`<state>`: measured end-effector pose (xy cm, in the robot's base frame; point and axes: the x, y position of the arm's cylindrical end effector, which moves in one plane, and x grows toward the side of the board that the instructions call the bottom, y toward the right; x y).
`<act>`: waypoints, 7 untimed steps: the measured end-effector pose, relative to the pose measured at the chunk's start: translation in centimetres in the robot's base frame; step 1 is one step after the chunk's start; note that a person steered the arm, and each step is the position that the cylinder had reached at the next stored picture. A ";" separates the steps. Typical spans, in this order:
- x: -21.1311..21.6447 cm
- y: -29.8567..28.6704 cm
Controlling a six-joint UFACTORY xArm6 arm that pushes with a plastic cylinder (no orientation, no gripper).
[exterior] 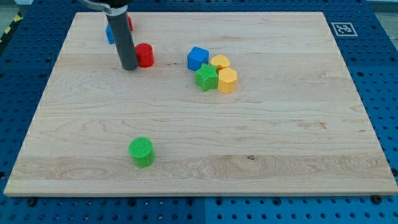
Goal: Move the red circle parallel to the red star
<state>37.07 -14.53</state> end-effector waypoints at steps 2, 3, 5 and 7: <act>1.3 -3.1; -0.2 1.5; -6.3 5.2; -6.6 6.3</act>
<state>30.49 -8.25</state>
